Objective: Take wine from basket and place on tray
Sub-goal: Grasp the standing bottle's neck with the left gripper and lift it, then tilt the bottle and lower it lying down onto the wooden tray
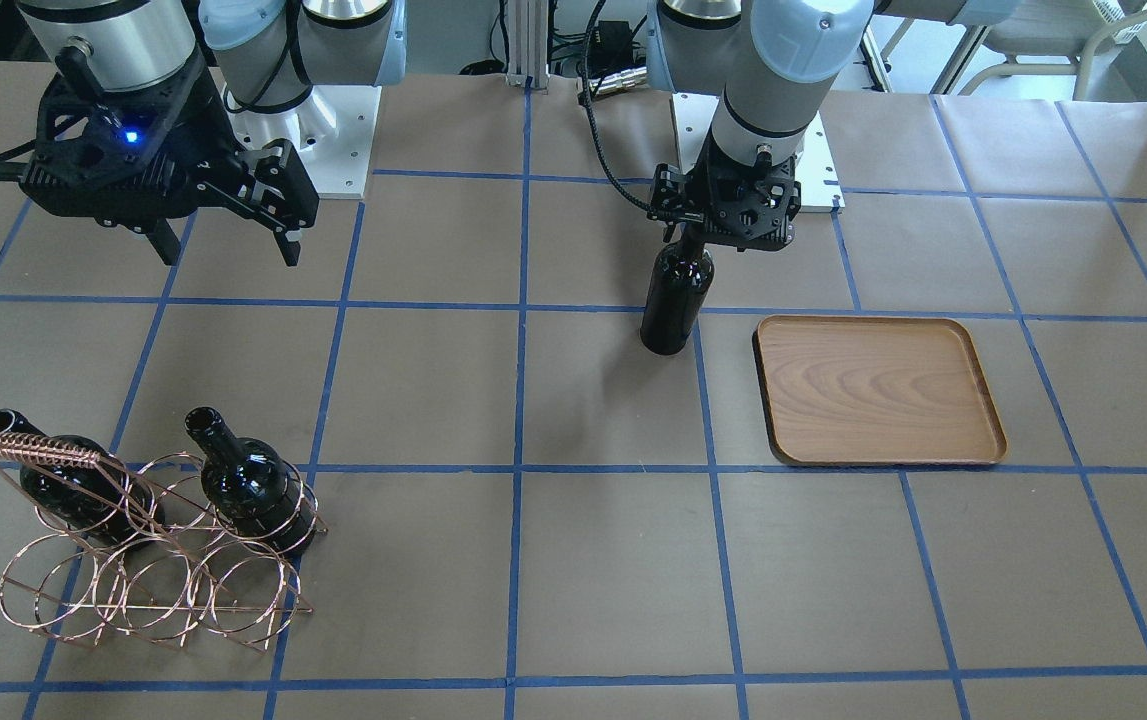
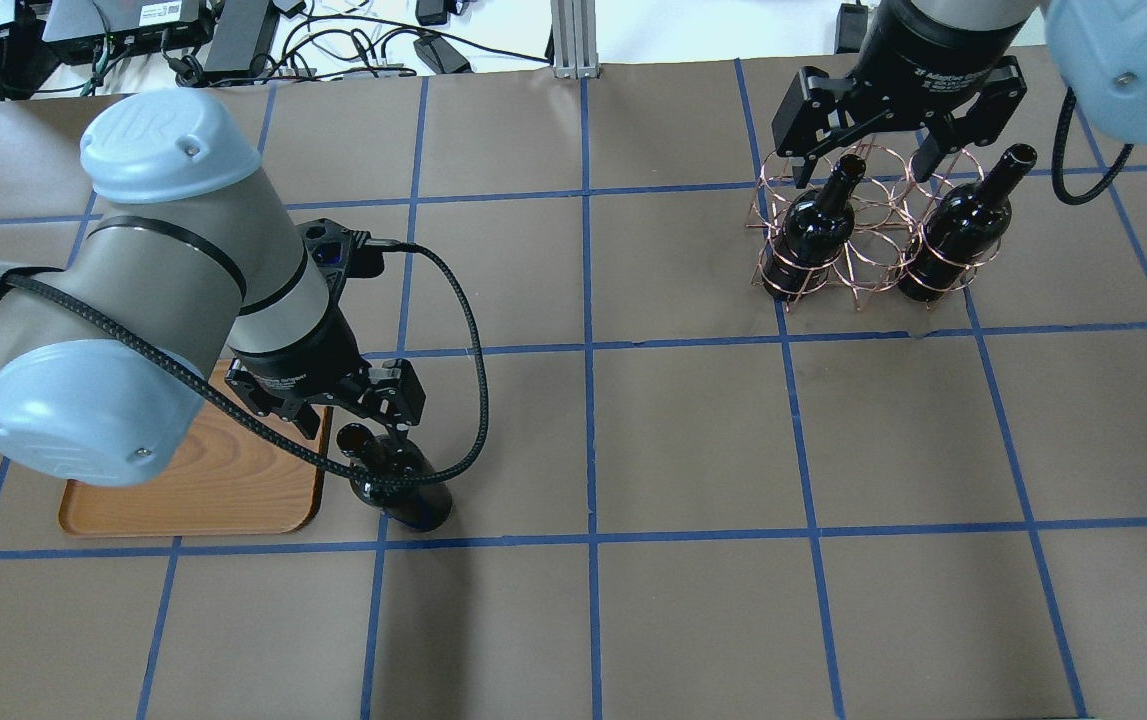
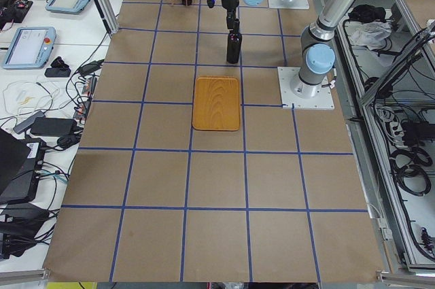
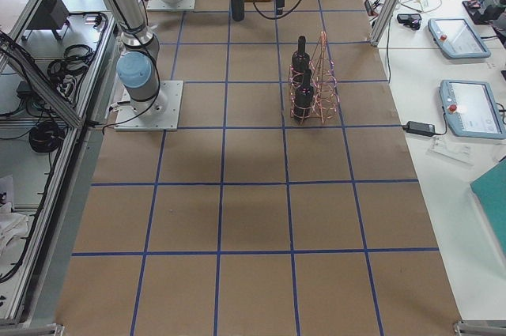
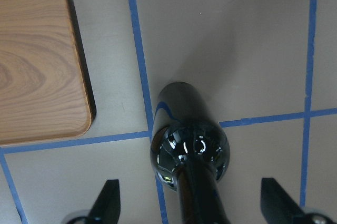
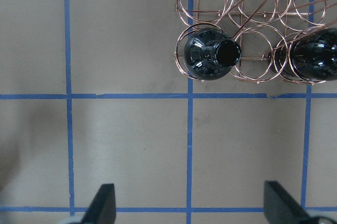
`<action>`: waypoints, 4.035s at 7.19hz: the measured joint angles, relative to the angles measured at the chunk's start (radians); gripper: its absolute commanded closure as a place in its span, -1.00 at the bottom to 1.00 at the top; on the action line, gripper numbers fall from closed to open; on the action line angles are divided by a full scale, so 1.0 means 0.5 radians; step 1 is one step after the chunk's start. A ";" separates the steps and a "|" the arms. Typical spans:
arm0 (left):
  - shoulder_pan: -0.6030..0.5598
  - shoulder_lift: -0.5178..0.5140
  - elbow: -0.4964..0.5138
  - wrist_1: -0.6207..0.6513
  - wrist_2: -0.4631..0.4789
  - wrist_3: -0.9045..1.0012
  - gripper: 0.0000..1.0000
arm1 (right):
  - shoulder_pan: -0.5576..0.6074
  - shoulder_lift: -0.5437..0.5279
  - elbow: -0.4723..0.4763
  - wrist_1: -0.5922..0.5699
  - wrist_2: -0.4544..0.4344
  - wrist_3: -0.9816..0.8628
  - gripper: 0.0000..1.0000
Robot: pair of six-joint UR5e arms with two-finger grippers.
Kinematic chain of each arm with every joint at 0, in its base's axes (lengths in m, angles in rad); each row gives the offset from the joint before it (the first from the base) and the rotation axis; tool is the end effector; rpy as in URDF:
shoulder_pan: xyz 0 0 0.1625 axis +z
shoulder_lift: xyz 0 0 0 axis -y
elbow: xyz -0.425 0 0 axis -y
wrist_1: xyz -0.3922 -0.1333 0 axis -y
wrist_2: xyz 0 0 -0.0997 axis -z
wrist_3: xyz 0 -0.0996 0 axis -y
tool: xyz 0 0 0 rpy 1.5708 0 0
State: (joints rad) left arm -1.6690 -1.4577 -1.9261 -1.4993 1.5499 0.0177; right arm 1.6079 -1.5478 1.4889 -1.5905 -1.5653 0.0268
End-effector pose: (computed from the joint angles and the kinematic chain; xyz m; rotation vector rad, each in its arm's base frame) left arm -0.1753 -0.3989 0.3756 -0.1777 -3.1111 -0.2677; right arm 0.1526 -0.5032 0.5190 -0.0165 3.1311 -0.1228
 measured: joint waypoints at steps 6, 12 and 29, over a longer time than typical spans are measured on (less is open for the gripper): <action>0.000 -0.003 0.002 -0.121 -0.015 -0.015 0.36 | 0.000 0.000 0.001 0.001 -0.001 -0.006 -1.00; 0.012 -0.015 0.064 -0.119 -0.015 -0.008 1.00 | 0.000 0.000 0.001 0.000 -0.005 -0.017 -1.00; 1.044 -0.328 0.385 -0.140 0.300 1.208 -0.99 | -0.010 -0.002 0.000 0.002 -0.005 -0.014 -1.00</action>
State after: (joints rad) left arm -1.1469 -1.6217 -1.7337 -1.5693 1.6998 0.6217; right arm 1.6030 -1.5488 1.4890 -1.5892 -1.5677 0.0199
